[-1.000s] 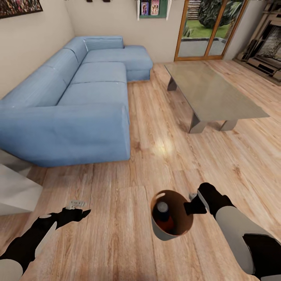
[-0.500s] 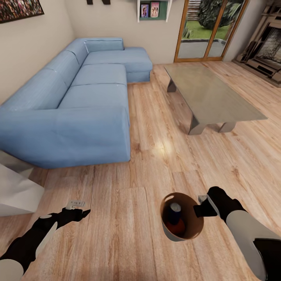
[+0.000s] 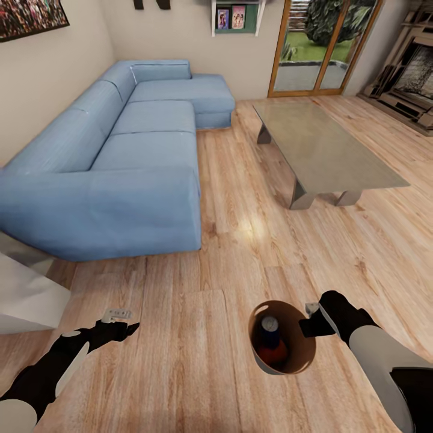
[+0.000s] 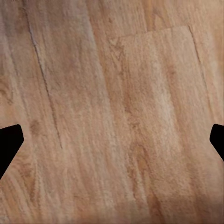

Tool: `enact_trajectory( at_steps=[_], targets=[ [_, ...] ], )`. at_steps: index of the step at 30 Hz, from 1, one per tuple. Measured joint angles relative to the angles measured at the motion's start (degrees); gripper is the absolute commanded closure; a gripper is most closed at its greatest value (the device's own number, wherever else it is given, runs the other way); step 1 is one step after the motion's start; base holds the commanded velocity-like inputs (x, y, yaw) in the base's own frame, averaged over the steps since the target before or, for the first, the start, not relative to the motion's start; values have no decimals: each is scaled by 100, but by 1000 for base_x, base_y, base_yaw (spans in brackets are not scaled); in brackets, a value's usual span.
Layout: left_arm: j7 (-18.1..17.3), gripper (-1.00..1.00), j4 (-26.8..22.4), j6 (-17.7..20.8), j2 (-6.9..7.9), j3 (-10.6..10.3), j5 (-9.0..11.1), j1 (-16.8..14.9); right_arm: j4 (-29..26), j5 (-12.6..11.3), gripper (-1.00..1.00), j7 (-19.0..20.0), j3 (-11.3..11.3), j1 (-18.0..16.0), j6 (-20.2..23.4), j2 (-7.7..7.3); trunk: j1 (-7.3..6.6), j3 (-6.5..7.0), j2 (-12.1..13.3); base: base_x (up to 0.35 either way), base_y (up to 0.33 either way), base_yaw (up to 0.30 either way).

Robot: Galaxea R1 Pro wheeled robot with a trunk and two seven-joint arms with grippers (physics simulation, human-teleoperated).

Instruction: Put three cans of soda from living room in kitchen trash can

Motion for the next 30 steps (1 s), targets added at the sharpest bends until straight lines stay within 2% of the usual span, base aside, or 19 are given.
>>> enact_trajectory(
  at_steps=[10, 15, 16, 23, 25, 27, 29, 30],
  targets=[
    [2, -100, 3, 1, -2, 0, -10, 0, -9, 15, 100, -5, 4, 2, -11, 14, -220, 180, 401, 0, 0, 0],
    [-6, -100, 8, -55, -2, 0, -5, 0, -18, -58, 100, -4, -9, 3, -10, 67, -220, 180, 403, 0, 0, 0],
    [-7, -100, 31, -73, -44, 0, -5, 0, -14, -60, 100, -6, -7, 3, -9, 75, -220, 180, 403, 0, 0, 0],
    [1, -100, 40, -79, -100, 0, -10, 0, -8, 46, 100, -4, -2, 3, -23, 7, -220, 180, 403, 0, 0, 0],
    [2, -100, 37, -79, -106, 0, -7, 0, -32, -146, 100, 22, -35, 182, -25, -97, -220, 180, 403, 0, 0, 0],
    [2, -100, 36, -79, -106, 0, -5, 0, -43, 7, 100, 28, -3, 322, -169, -195, -220, 180, 403, 0, 0, 0],
    [2, -100, 36, -78, -106, 1, -10, 1, -42, 165, 100, 193, 26, 462, -416, -362, -220, 180, 403, 0, 0, 0],
    [4, -100, 37, -77, -106, 3, -18, 2, -32, 151, 100, 399, 26, 516, -522, -487, -220, 180, 403, 0, 0, 0]
  ],
)
